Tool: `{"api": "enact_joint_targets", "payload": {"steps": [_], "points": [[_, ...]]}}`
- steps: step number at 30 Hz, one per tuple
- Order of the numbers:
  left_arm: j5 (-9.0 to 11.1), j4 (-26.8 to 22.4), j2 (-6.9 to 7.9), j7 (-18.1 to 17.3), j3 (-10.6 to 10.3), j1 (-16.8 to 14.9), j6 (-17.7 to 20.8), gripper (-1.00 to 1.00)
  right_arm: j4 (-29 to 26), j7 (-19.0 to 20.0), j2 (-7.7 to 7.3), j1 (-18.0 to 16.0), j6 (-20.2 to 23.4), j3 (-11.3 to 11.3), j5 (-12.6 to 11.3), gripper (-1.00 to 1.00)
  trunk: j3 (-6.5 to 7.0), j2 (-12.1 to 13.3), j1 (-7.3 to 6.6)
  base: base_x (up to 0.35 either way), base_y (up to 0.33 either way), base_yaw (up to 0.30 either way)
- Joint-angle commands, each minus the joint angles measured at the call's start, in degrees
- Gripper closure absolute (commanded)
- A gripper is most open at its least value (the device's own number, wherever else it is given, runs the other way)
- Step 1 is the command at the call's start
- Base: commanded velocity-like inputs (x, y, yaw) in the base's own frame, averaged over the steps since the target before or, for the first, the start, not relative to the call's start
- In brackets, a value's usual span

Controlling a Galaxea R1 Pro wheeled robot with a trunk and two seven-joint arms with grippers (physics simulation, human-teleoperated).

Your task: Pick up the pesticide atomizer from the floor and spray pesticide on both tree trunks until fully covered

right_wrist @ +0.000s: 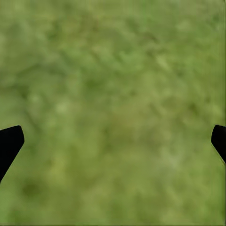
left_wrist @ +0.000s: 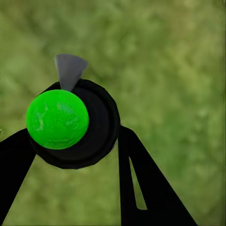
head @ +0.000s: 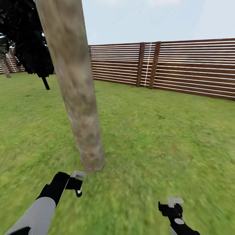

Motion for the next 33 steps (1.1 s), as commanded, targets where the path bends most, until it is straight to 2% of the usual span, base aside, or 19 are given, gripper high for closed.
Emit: {"api": "enact_joint_targets", "payload": {"steps": [1, 7, 9, 11, 12, 13, 14, 17, 18, 20, 22, 23, 26, 28, 31, 33], "points": [[-0.6, -0.5, -0.08, -0.5, 0.3, 0.0, 0.1, 1.0, 0.1, -0.2, 0.0, -0.1, -0.2, -0.4, 0.6, -1.0, -0.08, 0.0, 0.02, 0.292, -0.17, 0.169], [-0.3, -3.0, -0.38, -0.6, 0.3, 0.2, 0.0, 1.0, 0.1, -0.2, 0.0, -0.1, -0.3, -0.4, 0.6, -1.0, -0.28, 0.0, 0.02, 0.227, -0.098, 0.23], [0.4, -4.4, -1.65, -0.6, 0.1, -0.2, 0.2, 1.0, 0.1, -0.2, 0.0, -0.1, -0.3, -0.4, 0.6, -1.0, -0.34, 0.0, 0.02, 0.024, -0.008, 0.187], [0.8, -7.6, -3.74, -0.6, -0.2, -0.6, 0.6, 1.0, 0.1, -0.2, -0.07, -0.1, -0.3, -0.4, 0.6, -1.0, -0.35, 0.0, 0.02, 0.007, -0.002, 0.055], [0.8, -8.5, -3.8, -0.6, -0.1, -0.9, 1.1, 1.0, 0.0, -0.2, -0.08, -0.1, -0.3, -0.4, 0.6, -1.0, -0.36, 0.0, 0.02, 0.002, -0.001, 0.016], [0.8, -9.1, -3.46, -0.6, 0.0, -1.1, 1.9, 1.0, 0.0, -0.2, -0.08, -0.1, -0.3, -0.4, 0.6, -1.0, -0.36, 0.0, 0.02, 0.001, 0.0, 0.008], [0.8, -9.4, -2.53, -0.7, 0.1, -1.3, 2.7, 1.0, 0.0, -0.2, -0.13, -0.1, -0.3, -0.4, 0.6, -1.0, -0.36, 0.0, 0.02, 0.001, 0.0, 0.004], [0.9, -9.6, 0.92, -1.1, -0.2, -0.8, 3.7, 1.0, 0.0, -0.2, -0.14, -0.1, -0.3, -0.4, 0.6, -1.0, -0.36, 0.0, 0.02, 0.0, 0.0, 0.001], [0.9, -9.5, 0.82, -1.1, -0.4, -0.7, 3.7, 1.0, 0.0, -0.2, -0.13, -0.1, -0.3, -0.4, 0.6, -1.0, -0.36, 0.0, 0.02, 0.0, 0.0, 0.0], [0.9, -9.5, -1.84, -1.1, -0.6, -0.9, 3.6, 1.0, 0.1, -0.2, -0.11, -0.1, -0.3, -0.4, 0.6, -1.0, -0.36, 0.0, 0.02, 0.0, 0.0, 0.06], [0.9, -9.6, -3.22, -1.1, -0.6, -1.4, 3.7, 1.0, 0.1, -0.2, -0.09, -0.1, -0.3, -0.4, 0.6, -1.0, -0.36, 0.0, 0.02, 0.0, 0.0, 0.208], [0.9, -9.6, -3.33, -1.1, -0.6, -1.4, 3.7, 1.0, 0.1, -0.2, -0.09, -0.1, -0.3, -0.4, 0.6, -1.0, -0.36, 0.0, 0.02, 0.0, 0.0, 0.26], [0.9, -9.7, -2.75, -1.1, -0.4, -1.4, 3.7, 1.0, 0.1, -0.2, -0.09, -0.1, -0.3, -0.4, 0.6, -1.0, -0.36, 0.0, 0.02, 0.0, 0.0, 0.267], [0.9, -10.6, -0.63, -1.1, -0.2, -1.1, 3.8, 1.0, 0.1, -0.2, -0.13, -0.1, -0.3, -0.4, 0.6, -1.0, -0.36, 0.0, 0.02, 0.0, 0.0, 0.071], [1.0, -10.9, -0.21, -1.1, -0.4, -0.8, 3.8, 1.0, 0.1, -0.2, -0.17, -0.1, -0.3, -0.4, 0.6, -1.0, -0.36, 0.0, 0.02, 0.002, -0.002, 0.017], [1.0, -10.9, -0.61, -1.0, -0.5, -0.6, 3.6, 1.0, 0.0, -0.2, -0.19, -0.1, -0.3, -0.4, 0.6, -1.0, -0.36, 0.0, 0.02, 0.141, -0.138, 0.002]]}}
